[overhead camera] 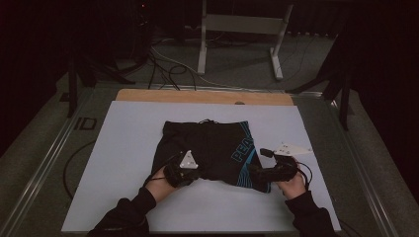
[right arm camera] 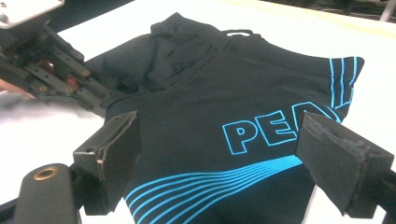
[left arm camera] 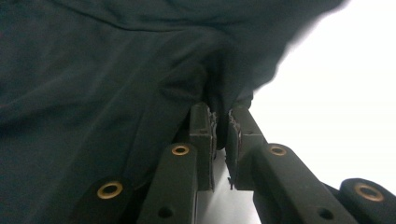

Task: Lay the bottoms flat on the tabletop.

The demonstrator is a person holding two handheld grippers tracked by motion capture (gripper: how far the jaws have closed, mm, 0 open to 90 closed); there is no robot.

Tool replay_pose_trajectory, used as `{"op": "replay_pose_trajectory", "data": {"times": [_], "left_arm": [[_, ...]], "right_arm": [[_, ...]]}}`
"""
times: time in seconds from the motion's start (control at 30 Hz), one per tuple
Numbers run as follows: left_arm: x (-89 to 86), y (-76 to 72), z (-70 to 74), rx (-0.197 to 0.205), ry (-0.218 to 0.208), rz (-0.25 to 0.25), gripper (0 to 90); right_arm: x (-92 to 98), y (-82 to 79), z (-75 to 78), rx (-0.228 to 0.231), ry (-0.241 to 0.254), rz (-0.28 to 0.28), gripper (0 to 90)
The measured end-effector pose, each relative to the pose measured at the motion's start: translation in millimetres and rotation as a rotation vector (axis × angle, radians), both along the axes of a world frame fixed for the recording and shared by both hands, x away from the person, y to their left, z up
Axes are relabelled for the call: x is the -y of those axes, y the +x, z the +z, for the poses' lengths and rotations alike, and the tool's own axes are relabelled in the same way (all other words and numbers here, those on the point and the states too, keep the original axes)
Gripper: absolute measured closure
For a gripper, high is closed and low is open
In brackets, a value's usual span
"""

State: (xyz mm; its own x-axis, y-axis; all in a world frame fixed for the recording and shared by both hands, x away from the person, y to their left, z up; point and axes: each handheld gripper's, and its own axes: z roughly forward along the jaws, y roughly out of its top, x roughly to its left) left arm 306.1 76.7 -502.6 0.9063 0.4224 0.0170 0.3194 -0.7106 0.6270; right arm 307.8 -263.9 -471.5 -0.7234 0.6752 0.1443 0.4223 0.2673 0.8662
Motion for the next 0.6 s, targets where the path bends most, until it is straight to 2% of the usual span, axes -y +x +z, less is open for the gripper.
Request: {"op": "replay_pose_trajectory", "data": {"times": [0.03,0.07,0.1,0.13,0.2,0.23,0.3,0.33,0.37,0.4,0.43,0.5,0.6], "left_arm": [[1.3,-4.3,3.7,-0.002,0.018,-0.026,82.5],[1.3,-4.3,3.7,-0.002,0.018,-0.026,82.5],[4.8,-13.4,11.2,-0.030,0.034,-0.072,82.4],[6.2,-17.8,15.6,-0.036,0.044,-0.093,82.4],[7.2,-21.7,20.3,-0.040,0.044,-0.102,82.3],[7.0,-24.7,30.3,-0.081,-0.015,-0.095,82.3],[6.0,-24.6,39.9,-0.128,-0.074,-0.092,82.2],[5.9,-24.6,43.9,-0.152,-0.122,-0.087,81.6],[5.9,-24.6,43.9,-0.152,-0.122,-0.087,79.6],[2.7,-22.9,51.2,-0.184,-0.219,-0.093,79.6],[1.2,-22.7,54.3,-0.183,-0.232,-0.083,72.1],[-1.4,-26.3,58.0,-0.110,-0.231,-0.067,60.6],[-8.5,-29.3,57.9,-0.072,-0.233,-0.065,58.3]], "right_arm": [[0.4,-0.2,0.4,-0.001,0.000,-0.002,14.7],[0.4,-0.2,0.4,-0.001,0.000,-0.002,14.7],[1.2,-0.7,1.4,0.006,0.006,-0.005,14.7],[1.5,-0.9,1.9,0.005,0.005,-0.006,14.7],[1.7,-1.1,2.4,0.006,0.004,-0.006,14.8],[2.0,-1.3,3.2,0.009,0.008,-0.008,14.8],[2.0,-1.5,3.7,0.009,0.009,-0.008,14.8],[2.2,-1.5,3.9,0.010,0.008,-0.008,14.8],[2.2,-1.5,3.9,0.010,0.008,-0.008,14.8],[2.3,-1.6,4.0,0.010,0.009,-0.009,14.9],[2.8,-1.5,4.1,0.013,0.011,-0.008,14.9],[3.6,-1.9,4.5,0.012,0.011,-0.008,14.9],[4.4,-2.2,4.4,0.014,0.005,-0.007,14.9]]}}
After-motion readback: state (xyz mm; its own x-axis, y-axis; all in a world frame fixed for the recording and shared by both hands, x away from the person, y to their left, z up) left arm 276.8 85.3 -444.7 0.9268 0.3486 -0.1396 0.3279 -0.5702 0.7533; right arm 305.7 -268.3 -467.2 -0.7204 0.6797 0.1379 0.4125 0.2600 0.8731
